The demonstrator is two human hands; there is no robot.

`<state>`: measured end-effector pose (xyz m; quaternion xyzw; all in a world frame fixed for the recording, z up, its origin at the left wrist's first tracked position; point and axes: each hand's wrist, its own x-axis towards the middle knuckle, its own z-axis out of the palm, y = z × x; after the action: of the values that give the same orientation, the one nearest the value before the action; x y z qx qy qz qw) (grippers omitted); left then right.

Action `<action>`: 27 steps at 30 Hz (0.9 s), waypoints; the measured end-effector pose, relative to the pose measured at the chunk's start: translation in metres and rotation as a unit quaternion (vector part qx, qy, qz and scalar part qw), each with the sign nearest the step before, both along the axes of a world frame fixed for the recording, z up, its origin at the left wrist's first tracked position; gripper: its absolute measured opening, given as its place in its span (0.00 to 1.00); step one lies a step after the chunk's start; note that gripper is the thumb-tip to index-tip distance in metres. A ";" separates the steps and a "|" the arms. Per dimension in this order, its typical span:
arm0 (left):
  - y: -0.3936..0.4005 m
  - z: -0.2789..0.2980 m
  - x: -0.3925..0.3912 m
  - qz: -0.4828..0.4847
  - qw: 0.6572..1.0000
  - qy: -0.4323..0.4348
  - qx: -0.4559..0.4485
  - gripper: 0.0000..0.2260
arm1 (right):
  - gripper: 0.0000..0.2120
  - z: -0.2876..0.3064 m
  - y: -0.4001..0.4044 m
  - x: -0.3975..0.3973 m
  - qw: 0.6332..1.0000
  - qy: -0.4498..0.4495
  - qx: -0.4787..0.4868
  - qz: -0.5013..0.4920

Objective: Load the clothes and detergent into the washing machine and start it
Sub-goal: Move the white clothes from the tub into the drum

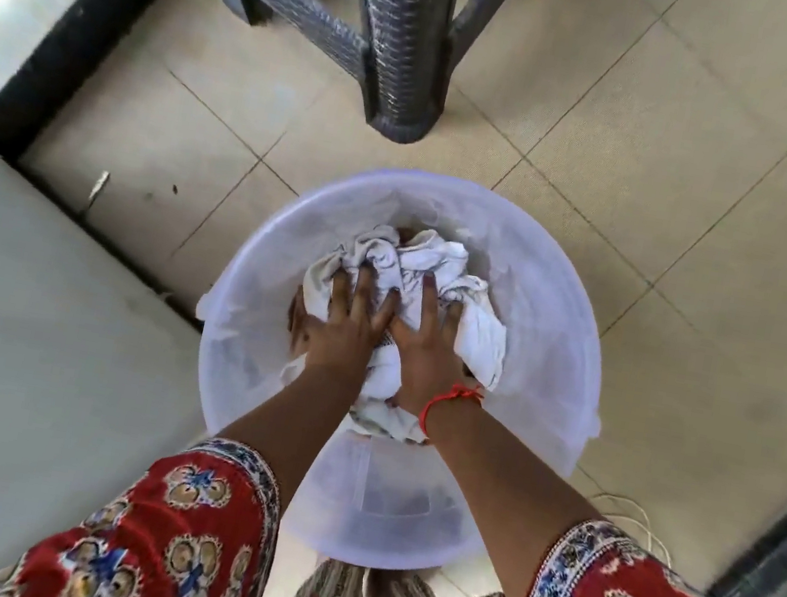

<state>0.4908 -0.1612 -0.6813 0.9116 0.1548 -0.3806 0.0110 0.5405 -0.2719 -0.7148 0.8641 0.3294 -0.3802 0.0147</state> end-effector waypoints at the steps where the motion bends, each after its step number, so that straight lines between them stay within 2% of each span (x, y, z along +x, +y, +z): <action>1: 0.001 -0.002 0.000 -0.003 1.000 -0.001 0.000 0.41 | 0.55 -0.008 0.002 -0.002 1.000 0.003 -0.002 -0.009; 4: 0.006 -0.003 0.002 -0.017 1.000 -0.013 -0.008 0.37 | 0.39 -0.021 0.007 -0.002 1.000 0.000 -0.015 0.011; 7: 0.012 0.000 0.005 -0.020 0.999 -0.028 -0.015 0.35 | 0.30 -0.009 0.017 0.011 0.999 -0.017 -0.020 0.034; 10: 0.020 0.003 0.010 -0.017 0.999 -0.017 -0.037 0.32 | 0.23 0.008 0.029 0.024 0.999 0.017 -0.028 0.038; 14: 0.024 0.025 0.018 -0.018 0.999 -0.014 -0.047 0.26 | 0.23 0.042 0.032 0.034 0.998 0.061 -0.005 -0.004; 17: 0.023 0.064 0.022 -0.025 0.997 -0.007 -0.072 0.21 | 0.25 0.083 0.027 0.039 0.993 0.091 0.013 -0.077; 21: 0.022 0.122 0.023 -0.028 0.992 -0.094 -0.076 0.14 | 0.20 0.136 0.018 0.036 0.983 0.085 0.056 -0.154; 24: 0.015 0.160 0.010 0.038 0.986 -0.074 -0.144 0.16 | 0.17 0.186 0.010 0.033 0.981 0.098 0.080 -0.150; 27: 0.012 0.209 0.001 0.081 0.978 -0.106 -0.158 0.16 | 0.20 0.242 0.005 0.032 0.985 0.069 0.097 -0.124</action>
<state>0.4920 -0.1492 -0.4721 0.9179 0.1636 -0.2996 0.2021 0.5725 -0.2666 -0.4725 0.8672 0.2551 -0.4045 -0.1391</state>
